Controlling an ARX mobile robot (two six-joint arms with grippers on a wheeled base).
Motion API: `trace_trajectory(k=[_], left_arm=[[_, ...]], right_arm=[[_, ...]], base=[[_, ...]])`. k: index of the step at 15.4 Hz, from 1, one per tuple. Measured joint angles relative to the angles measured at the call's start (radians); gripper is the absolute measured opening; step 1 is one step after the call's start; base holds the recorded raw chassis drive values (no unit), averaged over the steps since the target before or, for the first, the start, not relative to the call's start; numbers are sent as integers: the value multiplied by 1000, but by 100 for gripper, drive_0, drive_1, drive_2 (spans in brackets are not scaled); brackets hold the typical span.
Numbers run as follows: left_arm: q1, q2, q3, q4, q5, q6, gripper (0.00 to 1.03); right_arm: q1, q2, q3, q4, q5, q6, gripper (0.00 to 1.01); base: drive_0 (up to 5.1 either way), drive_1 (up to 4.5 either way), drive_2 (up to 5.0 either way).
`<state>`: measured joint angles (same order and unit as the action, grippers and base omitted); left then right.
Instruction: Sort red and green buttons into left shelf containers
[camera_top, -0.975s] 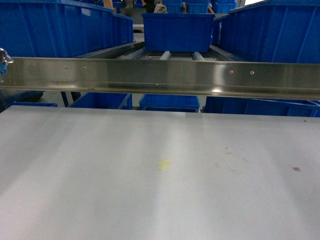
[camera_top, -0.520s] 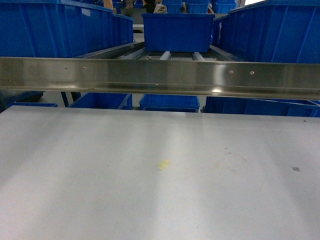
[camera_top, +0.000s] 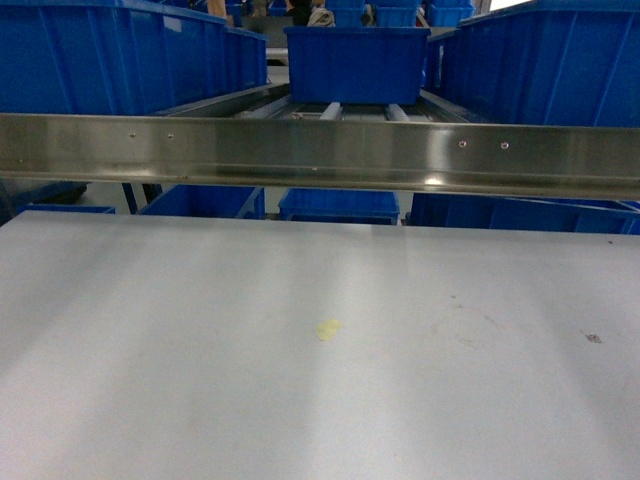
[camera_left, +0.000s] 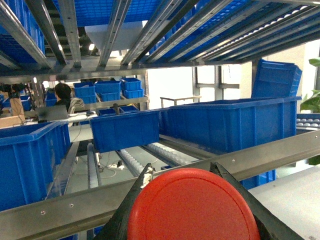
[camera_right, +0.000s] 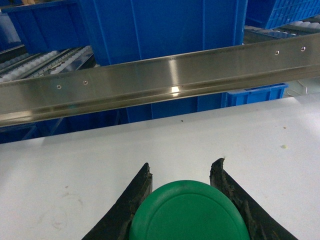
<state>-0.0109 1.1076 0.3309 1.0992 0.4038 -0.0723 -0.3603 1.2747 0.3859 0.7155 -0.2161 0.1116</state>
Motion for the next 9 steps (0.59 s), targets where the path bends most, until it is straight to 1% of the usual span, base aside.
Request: trace_trajectory(k=[7, 9], left_arm=[[0, 0, 0, 0, 0, 0, 28], [0, 1, 0, 2, -3, 0, 26]], right_arm=[[0, 2, 0, 1, 2, 0, 31], [0, 2, 0, -1, 1, 0, 31]], base=[[0, 0, 0], [0, 0, 0]])
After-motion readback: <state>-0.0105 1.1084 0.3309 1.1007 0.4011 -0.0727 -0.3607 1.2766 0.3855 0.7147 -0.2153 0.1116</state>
